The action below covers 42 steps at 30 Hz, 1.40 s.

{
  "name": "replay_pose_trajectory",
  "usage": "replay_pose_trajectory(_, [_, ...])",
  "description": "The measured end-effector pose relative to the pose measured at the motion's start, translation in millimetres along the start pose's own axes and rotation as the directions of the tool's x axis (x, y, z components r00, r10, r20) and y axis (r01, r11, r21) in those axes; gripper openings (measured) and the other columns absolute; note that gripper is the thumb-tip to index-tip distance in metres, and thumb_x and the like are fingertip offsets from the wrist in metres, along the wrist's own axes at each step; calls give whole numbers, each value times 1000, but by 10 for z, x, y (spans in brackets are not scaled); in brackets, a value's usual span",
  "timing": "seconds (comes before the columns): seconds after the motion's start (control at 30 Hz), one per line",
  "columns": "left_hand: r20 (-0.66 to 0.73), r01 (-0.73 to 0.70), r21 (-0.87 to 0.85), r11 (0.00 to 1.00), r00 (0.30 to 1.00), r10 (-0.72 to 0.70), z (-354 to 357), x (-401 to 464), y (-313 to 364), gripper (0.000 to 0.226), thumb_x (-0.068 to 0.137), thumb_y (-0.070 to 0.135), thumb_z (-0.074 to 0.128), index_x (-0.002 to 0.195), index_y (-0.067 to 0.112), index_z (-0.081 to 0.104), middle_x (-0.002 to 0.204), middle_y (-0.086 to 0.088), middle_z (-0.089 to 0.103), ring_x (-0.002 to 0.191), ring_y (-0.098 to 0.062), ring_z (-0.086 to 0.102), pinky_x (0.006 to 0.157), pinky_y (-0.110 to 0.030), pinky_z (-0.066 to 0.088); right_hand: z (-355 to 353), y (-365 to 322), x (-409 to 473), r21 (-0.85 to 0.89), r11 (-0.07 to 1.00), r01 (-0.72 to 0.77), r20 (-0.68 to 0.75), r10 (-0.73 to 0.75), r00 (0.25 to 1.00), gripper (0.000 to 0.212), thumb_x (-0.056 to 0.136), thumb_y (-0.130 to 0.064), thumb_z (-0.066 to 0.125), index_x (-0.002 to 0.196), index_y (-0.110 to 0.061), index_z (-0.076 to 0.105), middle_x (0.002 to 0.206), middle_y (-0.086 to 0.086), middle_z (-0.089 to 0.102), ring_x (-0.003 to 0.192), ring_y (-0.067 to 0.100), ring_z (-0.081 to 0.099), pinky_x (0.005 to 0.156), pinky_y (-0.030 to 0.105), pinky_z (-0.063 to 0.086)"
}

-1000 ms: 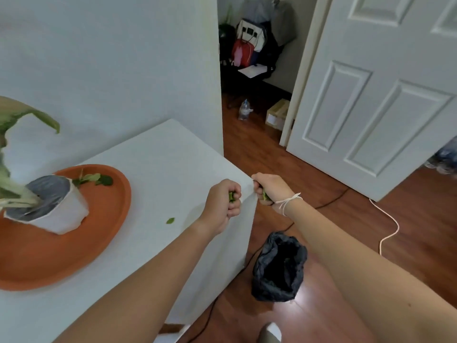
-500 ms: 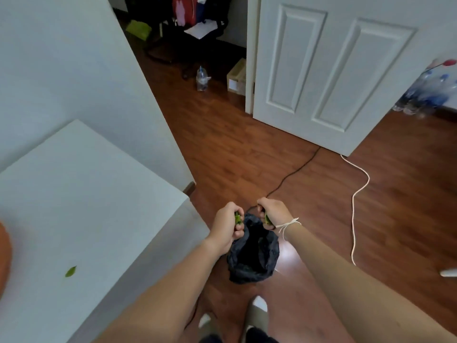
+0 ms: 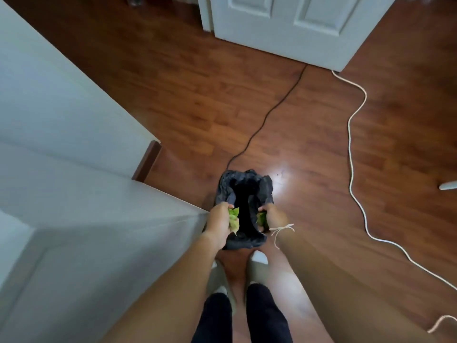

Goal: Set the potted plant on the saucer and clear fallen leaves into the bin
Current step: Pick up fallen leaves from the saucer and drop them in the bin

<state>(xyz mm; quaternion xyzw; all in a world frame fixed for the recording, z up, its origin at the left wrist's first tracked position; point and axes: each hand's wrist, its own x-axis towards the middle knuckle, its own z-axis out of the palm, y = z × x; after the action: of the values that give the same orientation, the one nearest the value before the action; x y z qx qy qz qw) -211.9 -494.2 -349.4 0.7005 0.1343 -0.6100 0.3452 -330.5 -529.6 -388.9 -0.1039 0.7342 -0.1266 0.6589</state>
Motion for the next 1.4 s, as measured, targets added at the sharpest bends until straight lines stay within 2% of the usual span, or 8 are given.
replay_pose_trajectory(0.13, [21,23,27,999,1000,-24,54,551,-209,25,98,21,38,94,5,55,89,-11,53,81,-24,55,79,-37,49,93,218,556,52,998,-27,-6,27,1000,29,86,-8,46,57,-10,51,30,2,49,32,17,46,39,23,39])
replay_pose_trajectory(0.27, [81,45,79,996,995,-52,85,1009,-409,48,100,27,31,140,2,39,142,-17,46,133,-31,43,109,-40,34,195,429,978,29,999,-32,47,31,998,27,92,-17,47,67,-13,56,75,11,58,69,24,55,79,38,46])
replay_pose_trajectory(0.43, [49,66,124,990,996,-73,104,1363,-599,53,99,32,32,147,7,29,153,-13,32,140,-30,33,112,-39,31,247,579,1238,-46,998,-42,92,46,995,40,95,-32,42,120,-6,57,119,8,58,103,23,55,88,34,39])
replay_pose_trajectory(0.57, [15,70,141,987,997,-73,87,1452,-647,54,99,33,33,145,6,32,152,-13,34,138,-30,36,110,-37,33,216,549,1306,-150,987,-50,78,63,995,52,96,-34,40,131,3,48,142,19,48,132,34,45,109,43,35])
replay_pose_trajectory(0.93, [49,-32,251,968,999,20,129,856,-84,56,98,38,33,144,6,34,147,-15,40,134,-31,41,108,-36,36,189,103,630,-161,986,35,136,-13,991,53,95,-40,40,134,-5,48,132,10,55,127,31,49,106,42,37])
replay_pose_trajectory(1.1, [42,-151,277,949,989,145,205,198,409,26,96,39,36,90,19,52,75,4,44,66,-13,44,70,-27,39,201,-441,-6,-212,965,157,162,-124,979,58,95,-35,44,130,11,45,143,24,45,133,39,43,111,48,33])
replay_pose_trajectory(1.23, [96,-265,280,923,964,248,219,-490,834,54,96,39,35,142,9,38,122,-14,53,113,-28,53,97,-34,39,241,-861,-660,-247,905,347,226,-295,929,48,96,-34,41,122,4,56,133,18,54,119,31,52,104,39,38])
replay_pose_trajectory(1.4, [108,-450,293,844,892,438,66,-1481,1424,61,95,46,34,145,11,34,136,-10,48,120,-24,49,113,-42,34,293,-1428,-1611,-254,803,539,322,-455,830,44,96,-31,45,127,-3,57,133,14,56,124,30,51,104,37,38])
